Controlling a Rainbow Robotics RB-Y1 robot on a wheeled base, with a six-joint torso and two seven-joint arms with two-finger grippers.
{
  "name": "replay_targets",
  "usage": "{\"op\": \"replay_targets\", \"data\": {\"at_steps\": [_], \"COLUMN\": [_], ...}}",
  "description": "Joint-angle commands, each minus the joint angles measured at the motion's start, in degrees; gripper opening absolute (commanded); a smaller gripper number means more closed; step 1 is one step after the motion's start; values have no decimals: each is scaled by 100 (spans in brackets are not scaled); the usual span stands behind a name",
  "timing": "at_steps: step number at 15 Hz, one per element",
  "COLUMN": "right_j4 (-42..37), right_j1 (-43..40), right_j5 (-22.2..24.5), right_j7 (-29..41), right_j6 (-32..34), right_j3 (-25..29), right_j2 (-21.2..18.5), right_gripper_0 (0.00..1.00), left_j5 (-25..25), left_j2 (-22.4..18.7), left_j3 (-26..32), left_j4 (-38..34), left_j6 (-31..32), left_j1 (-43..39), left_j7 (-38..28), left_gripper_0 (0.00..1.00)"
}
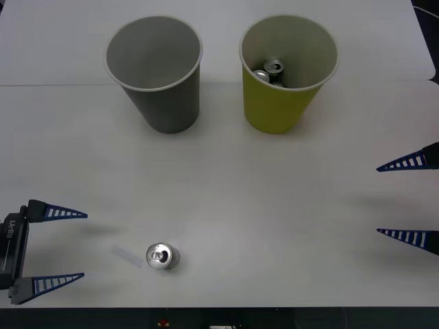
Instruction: Put the can into the green bin and the plastic bottle into the gray bin
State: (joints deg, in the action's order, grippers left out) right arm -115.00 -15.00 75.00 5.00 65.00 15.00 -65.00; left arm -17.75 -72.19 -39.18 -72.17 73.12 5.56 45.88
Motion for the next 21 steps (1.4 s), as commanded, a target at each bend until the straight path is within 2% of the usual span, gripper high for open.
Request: {"op": "replay_targets", "data": {"at_steps": [1,11,15,21], "right_j4": [0,0,0,0], "right_j1": [0,0,0,0], "right_j5": [0,0,0,0], "right_j7": [0,0,0,0], "right_j6": [0,0,0,0], "right_j3": [0,0,0,0], "right_j2": [0,0,0,0], "right_gripper_0": [100,100,100,100], "left_j5": [571,2030,2302,2575], "left_j2": [118,865,1190,1700], "left_j3": [-758,-3069,-3614,-4053], "left_j4": [221,888,1038,1082], "left_j6": [-52,-184,-210,-782], "left_j1": [341,1580,1914,2275], "left_j7": [483,1995,2118,2285], "left_gripper_0": [100,100,100,100]}}
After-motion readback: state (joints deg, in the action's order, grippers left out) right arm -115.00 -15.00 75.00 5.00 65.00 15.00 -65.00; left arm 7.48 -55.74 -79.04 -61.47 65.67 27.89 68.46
